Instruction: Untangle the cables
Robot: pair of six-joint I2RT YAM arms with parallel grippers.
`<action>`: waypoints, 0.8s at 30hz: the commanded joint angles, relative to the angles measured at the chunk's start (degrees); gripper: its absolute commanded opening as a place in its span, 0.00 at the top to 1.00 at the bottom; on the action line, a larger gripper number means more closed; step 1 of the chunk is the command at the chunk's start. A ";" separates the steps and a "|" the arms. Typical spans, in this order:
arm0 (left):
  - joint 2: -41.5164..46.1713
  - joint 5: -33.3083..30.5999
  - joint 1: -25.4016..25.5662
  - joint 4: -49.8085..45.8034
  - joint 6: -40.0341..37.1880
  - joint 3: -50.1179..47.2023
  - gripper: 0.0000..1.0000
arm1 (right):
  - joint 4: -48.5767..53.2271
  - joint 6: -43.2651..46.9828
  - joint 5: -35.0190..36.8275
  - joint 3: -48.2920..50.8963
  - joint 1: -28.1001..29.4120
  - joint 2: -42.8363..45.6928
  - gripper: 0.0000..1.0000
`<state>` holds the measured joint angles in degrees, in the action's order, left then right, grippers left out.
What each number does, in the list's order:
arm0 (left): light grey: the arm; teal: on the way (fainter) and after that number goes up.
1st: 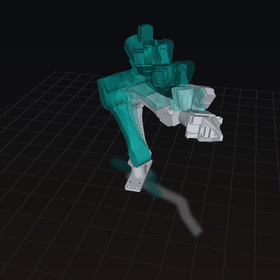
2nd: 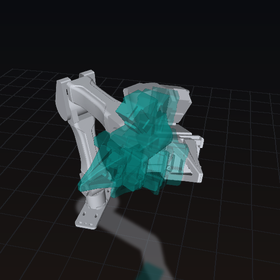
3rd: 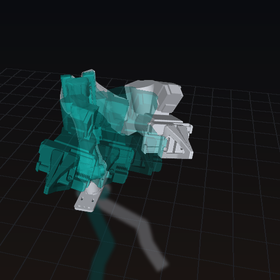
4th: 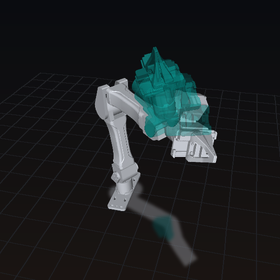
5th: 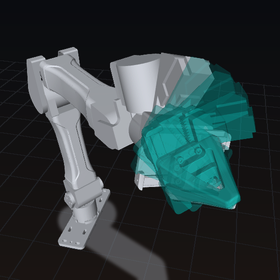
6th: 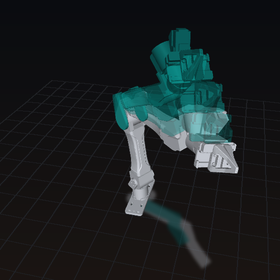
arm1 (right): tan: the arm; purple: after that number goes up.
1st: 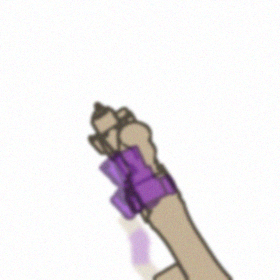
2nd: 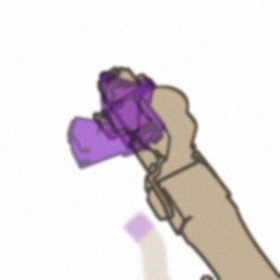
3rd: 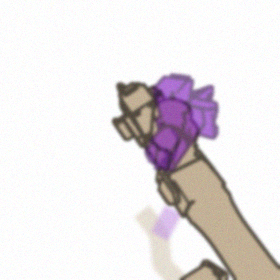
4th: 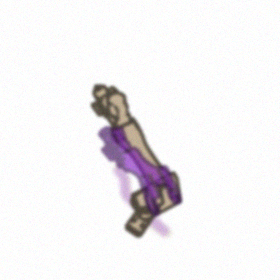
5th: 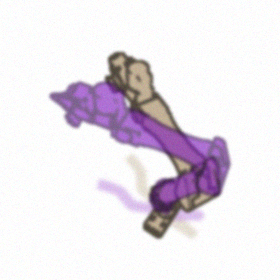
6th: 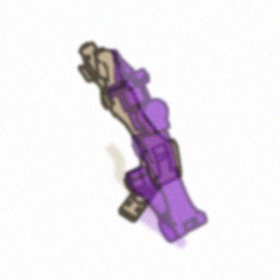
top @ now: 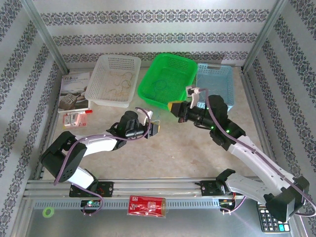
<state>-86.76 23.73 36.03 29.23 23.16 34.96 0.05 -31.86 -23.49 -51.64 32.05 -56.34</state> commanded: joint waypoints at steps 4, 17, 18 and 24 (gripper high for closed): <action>0.16 -0.28 0.64 3.59 1.08 -3.48 0.68 | -4.95 -2.02 0.15 -5.53 -3.38 2.13 1.00; 2.52 -0.58 0.71 4.34 2.40 -7.75 0.73 | -6.52 -1.99 1.93 -9.06 -4.96 -1.84 1.00; 3.01 -0.60 0.78 4.20 2.53 -7.89 0.73 | -6.52 -1.82 2.35 -9.07 -5.15 -2.37 1.00; 7.72 -0.88 0.71 1.85 2.72 -8.27 0.67 | -6.68 0.86 7.51 -10.10 -6.66 -7.20 1.00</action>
<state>-81.71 23.49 36.03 30.48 25.34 27.09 -4.71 -32.71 -19.77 -59.53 26.28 -61.69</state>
